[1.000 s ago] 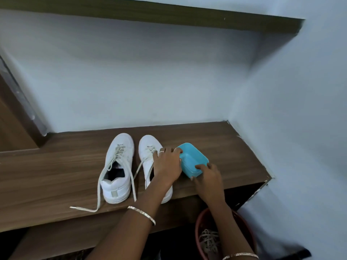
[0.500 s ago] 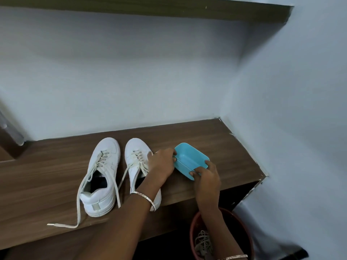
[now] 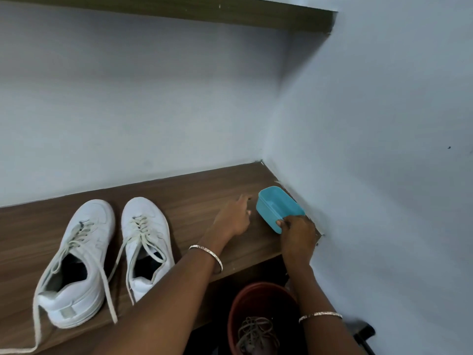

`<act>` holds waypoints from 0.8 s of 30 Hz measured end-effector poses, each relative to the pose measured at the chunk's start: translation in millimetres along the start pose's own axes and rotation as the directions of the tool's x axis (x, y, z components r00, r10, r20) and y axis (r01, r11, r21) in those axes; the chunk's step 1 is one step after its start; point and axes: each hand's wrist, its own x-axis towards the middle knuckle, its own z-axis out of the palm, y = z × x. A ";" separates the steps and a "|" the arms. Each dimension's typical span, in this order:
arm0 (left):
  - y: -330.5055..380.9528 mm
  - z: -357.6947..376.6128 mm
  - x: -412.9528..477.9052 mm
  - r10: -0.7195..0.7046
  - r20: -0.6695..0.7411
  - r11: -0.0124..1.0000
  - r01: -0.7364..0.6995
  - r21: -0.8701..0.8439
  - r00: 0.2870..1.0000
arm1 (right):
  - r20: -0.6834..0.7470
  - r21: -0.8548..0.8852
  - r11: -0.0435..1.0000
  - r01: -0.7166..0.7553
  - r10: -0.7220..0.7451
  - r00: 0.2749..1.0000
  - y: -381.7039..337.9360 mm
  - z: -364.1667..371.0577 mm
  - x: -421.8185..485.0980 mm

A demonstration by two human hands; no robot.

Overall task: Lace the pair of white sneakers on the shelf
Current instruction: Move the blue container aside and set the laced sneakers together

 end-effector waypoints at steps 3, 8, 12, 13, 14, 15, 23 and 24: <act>4.1 8.9 9.7 0.002 0.009 1.000 -0.002 0.001 1.000 | -0.018 -0.033 0.999 -0.021 0.021 1.000 6.3 -0.7 11.2; 5.1 16.6 14.9 0.003 0.028 1.000 -0.003 0.004 1.000 | 0.008 -0.062 0.998 -0.025 0.026 1.000 10.6 3.9 21.0; 2.0 16.4 12.2 -0.001 0.023 1.000 0.001 0.005 1.000 | 0.042 -0.075 0.997 -0.028 0.032 0.999 9.6 3.1 22.1; 1.2 15.2 9.4 -0.001 0.017 1.000 0.001 0.001 1.000 | 0.034 -0.051 0.998 -0.035 0.037 0.999 8.7 2.1 19.7; 1.2 13.5 6.1 -0.006 0.013 1.000 0.006 -0.004 1.000 | 0.016 -0.026 0.999 -0.041 0.041 0.999 7.2 0.1 16.6; 0.4 10.5 1.1 -0.012 0.009 1.000 0.012 -0.009 1.000 | -0.004 -0.006 0.999 -0.038 0.038 0.999 4.3 -1.7 12.1; -3.2 -31.8 -66.3 -0.020 -0.085 0.998 0.015 -0.061 0.996 | 0.017 0.150 0.977 0.150 -0.154 0.988 -42.1 -12.1 -49.3; -4.7 -37.1 -76.6 -0.027 -0.114 0.997 0.019 -0.071 0.993 | 0.033 0.166 0.964 0.207 -0.215 0.976 -48.5 -11.8 -58.1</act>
